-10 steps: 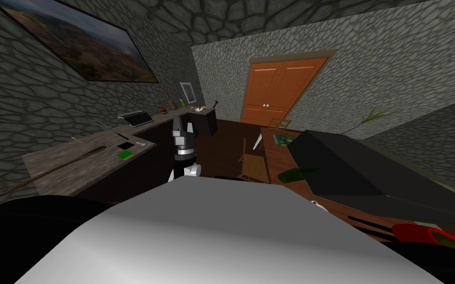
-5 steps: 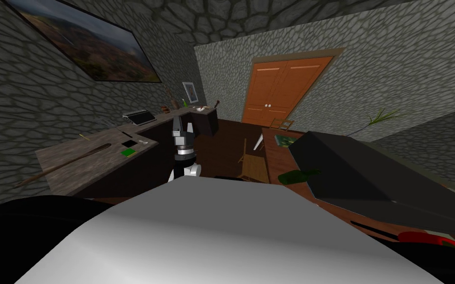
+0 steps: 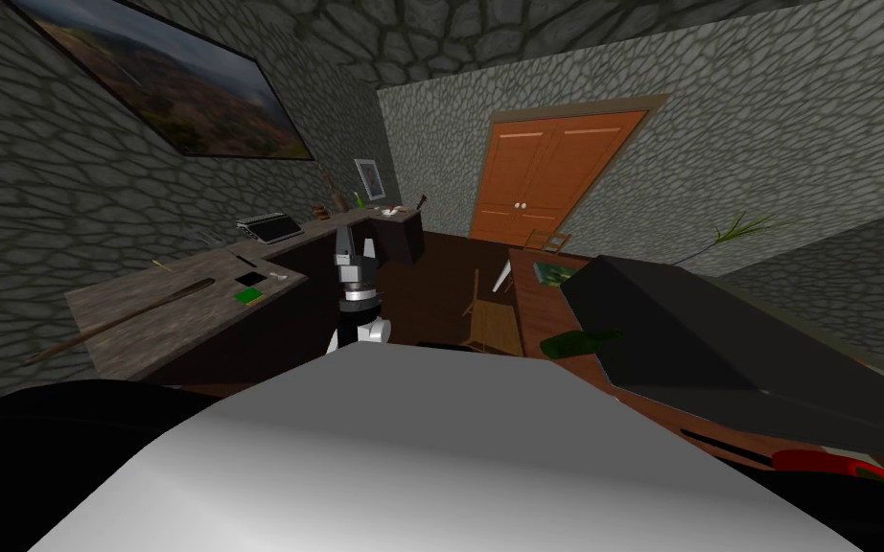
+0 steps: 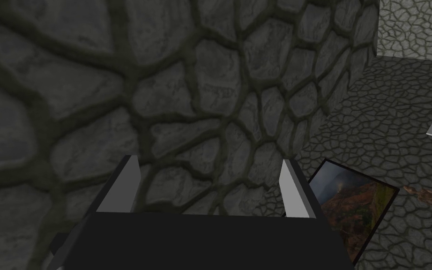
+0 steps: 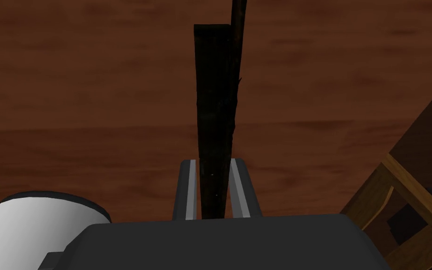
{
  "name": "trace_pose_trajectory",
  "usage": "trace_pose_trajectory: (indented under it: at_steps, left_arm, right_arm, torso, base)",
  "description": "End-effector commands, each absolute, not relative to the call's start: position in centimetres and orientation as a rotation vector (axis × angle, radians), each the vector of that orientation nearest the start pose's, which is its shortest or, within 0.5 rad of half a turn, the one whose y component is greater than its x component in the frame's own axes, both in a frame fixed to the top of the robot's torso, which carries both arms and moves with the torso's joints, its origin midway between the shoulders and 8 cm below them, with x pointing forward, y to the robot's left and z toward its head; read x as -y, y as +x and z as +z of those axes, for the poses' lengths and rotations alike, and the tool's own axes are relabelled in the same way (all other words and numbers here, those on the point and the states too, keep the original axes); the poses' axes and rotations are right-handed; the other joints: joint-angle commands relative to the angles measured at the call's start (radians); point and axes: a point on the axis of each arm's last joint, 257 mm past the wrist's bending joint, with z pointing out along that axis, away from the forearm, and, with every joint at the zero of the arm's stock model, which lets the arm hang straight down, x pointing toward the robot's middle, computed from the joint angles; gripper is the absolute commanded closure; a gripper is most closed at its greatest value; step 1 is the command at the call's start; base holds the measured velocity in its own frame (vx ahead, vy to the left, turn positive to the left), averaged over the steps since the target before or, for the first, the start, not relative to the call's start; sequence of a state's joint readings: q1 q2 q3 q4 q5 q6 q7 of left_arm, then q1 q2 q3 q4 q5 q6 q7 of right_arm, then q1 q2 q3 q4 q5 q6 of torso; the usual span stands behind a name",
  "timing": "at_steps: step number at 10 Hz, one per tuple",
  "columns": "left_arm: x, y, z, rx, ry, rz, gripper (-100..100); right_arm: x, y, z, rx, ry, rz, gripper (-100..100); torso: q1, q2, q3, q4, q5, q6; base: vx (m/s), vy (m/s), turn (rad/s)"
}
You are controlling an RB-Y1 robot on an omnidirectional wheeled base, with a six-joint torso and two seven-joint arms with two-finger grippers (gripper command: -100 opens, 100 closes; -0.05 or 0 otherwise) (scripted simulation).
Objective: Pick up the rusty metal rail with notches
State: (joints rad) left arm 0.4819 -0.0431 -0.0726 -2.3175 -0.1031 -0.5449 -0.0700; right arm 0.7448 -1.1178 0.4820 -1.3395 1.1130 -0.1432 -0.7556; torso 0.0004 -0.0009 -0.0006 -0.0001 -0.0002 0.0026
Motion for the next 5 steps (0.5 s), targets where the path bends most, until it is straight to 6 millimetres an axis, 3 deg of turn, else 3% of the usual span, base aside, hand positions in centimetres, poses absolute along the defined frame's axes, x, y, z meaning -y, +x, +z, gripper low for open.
trace_pose_trajectory:
  at_steps: [1, 2, 5]
  left_arm:
    - [-24.3, 33.3, 5.5, -0.581, -0.528, -1.270, 0]
    - [-24.3, 33.3, 5.5, -0.581, -0.528, -1.270, 0]
    - [-24.3, 33.3, 5.5, -0.581, -0.528, -1.270, 0]
  right_arm:
    - [52.8, 0.4, -50.9, -2.868, 0.357, -0.016, 0]
    - [53.1, 0.6, -50.1, -2.871, 0.342, -0.022, 100]
    - [53.5, 1.0, -48.8, -2.876, 0.320, -0.022, 100]
  torso:
    - [0.000, 0.000, 0.000, 0.000, 0.000, 0.000]
    - [0.000, 0.000, 0.000, 0.000, 0.000, 0.000]
    - [0.002, 0.000, 0.000, 0.000, 0.001, 0.001]
  base:
    - [0.000, 0.000, 0.000]
    - [0.001, 0.013, -0.094]
    - [0.002, 0.024, -0.061]
